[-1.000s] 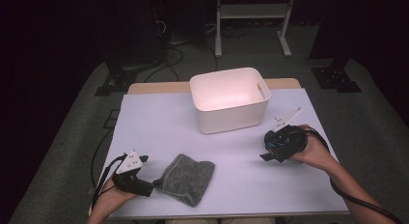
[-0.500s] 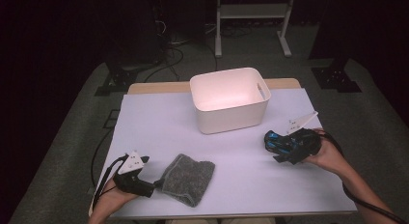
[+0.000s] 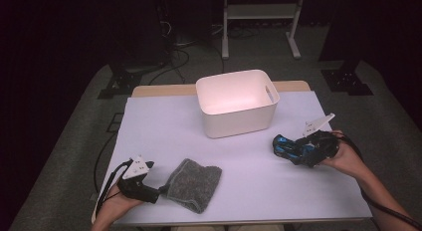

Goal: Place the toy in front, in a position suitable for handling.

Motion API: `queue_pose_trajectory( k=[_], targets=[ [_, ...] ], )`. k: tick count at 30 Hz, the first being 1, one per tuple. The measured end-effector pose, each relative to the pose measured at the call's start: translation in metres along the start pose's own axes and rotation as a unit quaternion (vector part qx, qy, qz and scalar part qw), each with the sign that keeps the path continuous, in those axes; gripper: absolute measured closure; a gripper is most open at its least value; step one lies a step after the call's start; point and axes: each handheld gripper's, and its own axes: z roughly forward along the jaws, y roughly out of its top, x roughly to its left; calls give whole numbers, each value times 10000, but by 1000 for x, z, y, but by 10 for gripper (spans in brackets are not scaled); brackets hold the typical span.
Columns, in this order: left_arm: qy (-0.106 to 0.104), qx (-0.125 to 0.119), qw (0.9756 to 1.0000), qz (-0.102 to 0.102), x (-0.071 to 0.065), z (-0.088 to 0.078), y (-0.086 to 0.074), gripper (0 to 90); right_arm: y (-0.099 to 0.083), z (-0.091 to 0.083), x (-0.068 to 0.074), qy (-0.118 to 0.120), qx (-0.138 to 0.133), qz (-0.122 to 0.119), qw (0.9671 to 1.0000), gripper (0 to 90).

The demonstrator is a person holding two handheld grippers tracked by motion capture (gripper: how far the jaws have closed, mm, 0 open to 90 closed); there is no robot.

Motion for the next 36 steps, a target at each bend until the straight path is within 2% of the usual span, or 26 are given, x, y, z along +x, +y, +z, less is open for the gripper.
queue_pose_trajectory(
  k=[7, 10, 11, 13, 21, 36],
  targets=[
    [-6, 8, 10000, -21, 0, 0, 0, 37, -2, 1, -9, -28, 9, 15, 10000, 171],
    [-9, 4, 10000, -21, 0, 1, 0, 36, -3, 5, -11, -68, 117, 10, 9999, 169],
    [-9, 29, 10000, -7, 0, 1, 0, 37, -3, 6, -12, -146, 127, 12, 9998, 165],
    [-12, 41, 10000, 11, 0, 1, -1, 37, -3, 8, -15, -88, 97, 29, 9999, 164],
    [-23, 32, 10000, -11, -1, 1, -1, 37, -1, 18, -18, -118, 149, 8, 9998, 157],
    [-39, 39, 10000, -3, -1, 2, -1, 37, 0, 25, -22, -138, 230, -23, 9996, 156]
  ],
)
